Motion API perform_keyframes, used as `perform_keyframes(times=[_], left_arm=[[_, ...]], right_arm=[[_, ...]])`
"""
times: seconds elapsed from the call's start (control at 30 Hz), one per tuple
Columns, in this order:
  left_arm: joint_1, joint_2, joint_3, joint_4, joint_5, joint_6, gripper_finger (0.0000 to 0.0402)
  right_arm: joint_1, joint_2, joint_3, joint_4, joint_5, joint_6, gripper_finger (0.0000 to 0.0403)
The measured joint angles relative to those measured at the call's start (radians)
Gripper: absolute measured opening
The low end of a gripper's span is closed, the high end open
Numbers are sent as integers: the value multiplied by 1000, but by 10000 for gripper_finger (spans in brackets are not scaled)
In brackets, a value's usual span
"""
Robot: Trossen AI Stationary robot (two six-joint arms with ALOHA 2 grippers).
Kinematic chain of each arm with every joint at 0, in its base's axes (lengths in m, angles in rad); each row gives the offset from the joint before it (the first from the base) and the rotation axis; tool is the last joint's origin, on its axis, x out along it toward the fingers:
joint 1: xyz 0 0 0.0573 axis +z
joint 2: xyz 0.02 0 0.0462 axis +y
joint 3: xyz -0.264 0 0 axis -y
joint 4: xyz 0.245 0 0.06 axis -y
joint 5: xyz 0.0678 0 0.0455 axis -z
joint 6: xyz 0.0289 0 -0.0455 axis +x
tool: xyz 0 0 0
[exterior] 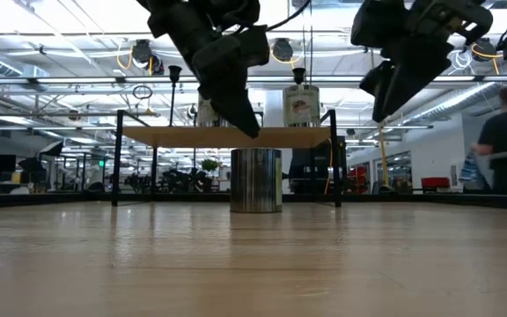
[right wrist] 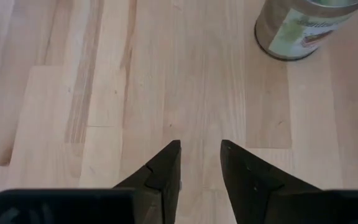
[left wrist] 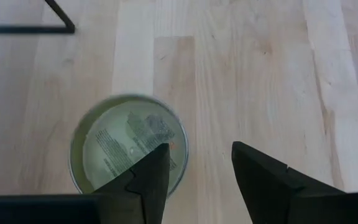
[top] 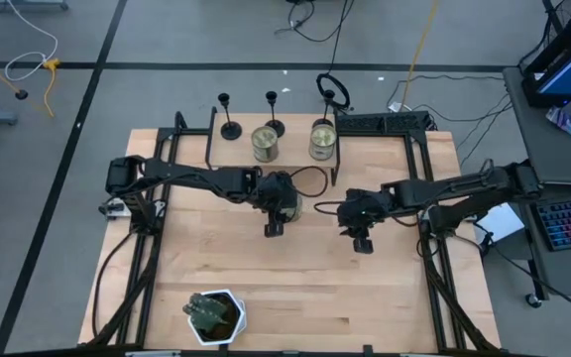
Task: Pick & Place candle stick holders
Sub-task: Put the scented candle on the shelf
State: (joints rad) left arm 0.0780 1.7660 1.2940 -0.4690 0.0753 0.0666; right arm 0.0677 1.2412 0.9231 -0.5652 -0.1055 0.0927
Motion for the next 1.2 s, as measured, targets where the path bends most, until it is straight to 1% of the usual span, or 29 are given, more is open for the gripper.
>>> perform_keyframes(times=[0.2,0.33,0.43,0.6,0.67,0.87,1.2], left_arm=[[-1,4,-8,2,1,-19,177],[-1,38,-9,18,2,-20,177],[-1,74,-9,27,1,-19,177],[-2,80,-9,28,-74,4,176],[-2,76,-9,20,-82,3,171],[-1,71,-8,4,-77,7,123],[-1,71,-8,-11,-77,-16,19]], right_arm=[[0,-88,-87,73,0,1,105],[0,-130,-133,128,0,1,105],[0,-150,-151,136,0,1,105],[0,-166,-170,153,0,1,105],[0,-166,-176,157,0,1,105],[0,-166,-194,158,0,1,105],[0,-166,-197,158,0,1,105]])
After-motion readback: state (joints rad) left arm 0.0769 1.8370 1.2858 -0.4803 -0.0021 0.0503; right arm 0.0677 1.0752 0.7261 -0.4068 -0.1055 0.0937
